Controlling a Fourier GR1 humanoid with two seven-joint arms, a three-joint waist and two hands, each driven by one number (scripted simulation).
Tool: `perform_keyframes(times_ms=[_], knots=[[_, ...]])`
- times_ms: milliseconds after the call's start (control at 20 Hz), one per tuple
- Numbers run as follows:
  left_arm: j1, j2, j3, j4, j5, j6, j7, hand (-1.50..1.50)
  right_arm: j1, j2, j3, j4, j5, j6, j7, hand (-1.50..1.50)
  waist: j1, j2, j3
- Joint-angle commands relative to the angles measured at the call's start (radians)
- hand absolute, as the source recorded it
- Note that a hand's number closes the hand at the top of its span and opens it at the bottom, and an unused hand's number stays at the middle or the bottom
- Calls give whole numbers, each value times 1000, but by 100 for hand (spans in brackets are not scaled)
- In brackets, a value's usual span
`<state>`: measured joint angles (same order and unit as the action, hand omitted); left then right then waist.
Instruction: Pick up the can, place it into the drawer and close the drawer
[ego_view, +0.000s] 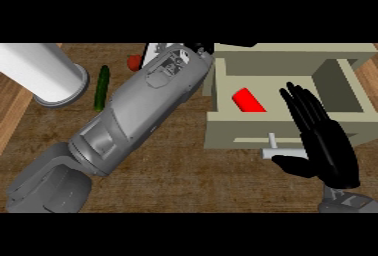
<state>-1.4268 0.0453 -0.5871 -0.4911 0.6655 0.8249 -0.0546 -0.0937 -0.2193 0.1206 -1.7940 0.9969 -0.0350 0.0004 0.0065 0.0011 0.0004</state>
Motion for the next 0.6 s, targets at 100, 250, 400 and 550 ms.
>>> perform_keyframes(times_ms=[100,250,400,550], knots=[[75,35,-50,-170,-49,55,95,-150,-73,42,-61,301,35,-182,-77,-150,44,-11,0],[61,126,-18,-188,-55,-4,137,-150,-166,83,-52,438,92,-247,-69,-150,28,-3,0],[133,153,-50,-295,-77,21,170,-150,-203,74,-92,544,93,-290,-90,-150,43,-5,1],[119,231,-56,-366,-93,16,256,-150,-262,66,-116,623,111,-327,-102,-150,45,-6,1]])
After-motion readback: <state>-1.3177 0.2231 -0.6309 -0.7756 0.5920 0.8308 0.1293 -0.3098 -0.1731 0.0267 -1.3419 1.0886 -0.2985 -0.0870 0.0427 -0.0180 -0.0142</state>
